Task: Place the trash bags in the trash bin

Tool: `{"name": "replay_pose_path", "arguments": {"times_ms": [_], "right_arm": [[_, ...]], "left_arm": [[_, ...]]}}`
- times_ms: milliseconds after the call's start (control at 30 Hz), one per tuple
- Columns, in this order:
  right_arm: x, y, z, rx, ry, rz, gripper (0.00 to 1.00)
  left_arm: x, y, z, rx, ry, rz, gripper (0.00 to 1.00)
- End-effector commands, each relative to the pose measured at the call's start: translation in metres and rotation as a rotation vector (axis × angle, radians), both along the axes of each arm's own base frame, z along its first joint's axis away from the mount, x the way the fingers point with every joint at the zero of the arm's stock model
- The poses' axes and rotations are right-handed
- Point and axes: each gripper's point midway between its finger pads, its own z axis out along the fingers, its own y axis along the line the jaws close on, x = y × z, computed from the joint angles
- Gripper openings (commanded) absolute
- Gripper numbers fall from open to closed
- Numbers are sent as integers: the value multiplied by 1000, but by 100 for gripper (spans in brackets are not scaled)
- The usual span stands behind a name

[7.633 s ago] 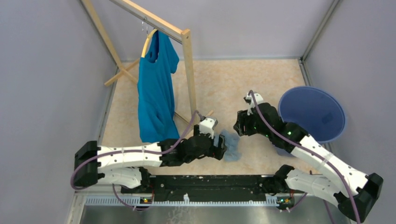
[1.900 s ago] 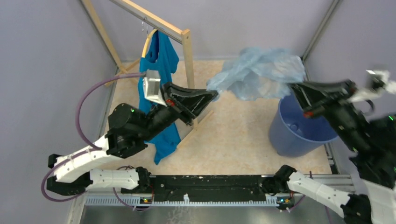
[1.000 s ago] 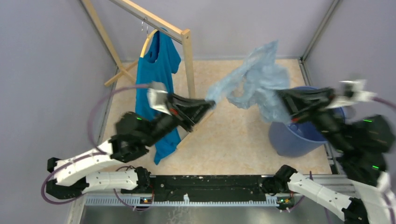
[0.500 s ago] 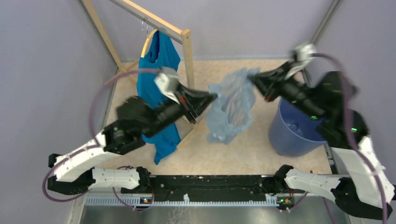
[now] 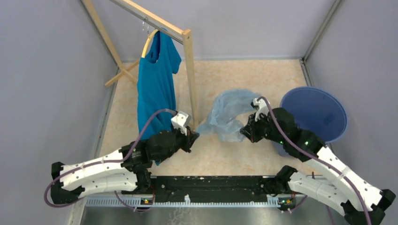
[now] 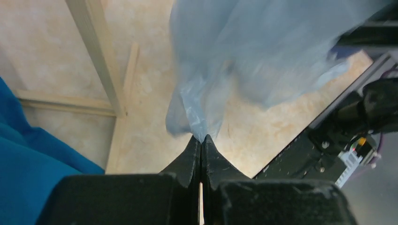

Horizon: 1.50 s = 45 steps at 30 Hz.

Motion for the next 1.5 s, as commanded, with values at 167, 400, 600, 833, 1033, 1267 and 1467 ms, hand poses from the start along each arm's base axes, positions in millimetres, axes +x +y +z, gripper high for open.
{"name": "replay_pose_path", "arguments": {"times_ms": [167,400,600,833,1033,1267,1467], "right_arm": [[-24,-33,339,284,-640,25,0],[-27,-17,245,337,-477,66,0],[2,20,16,152,7,12,0],[-2,-14,245,200,-436,10,0],[-58,-42,324,419,-640,90,0],[-6,21,48,191,-26,54,0],[9,11,70,158,-117,-6,0]], "left_arm": [[-49,-8,376,-519,-599,-350,0],[-16,-28,236,-469,-354,-192,0],[7,-34,8,-182,89,38,0],[-1,-44,292,-412,-425,-259,0],[-68,-38,354,-634,-568,-567,0],[25,-31,54,-221,-11,-1,0],[20,-25,108,-397,-102,-74,0]]}}
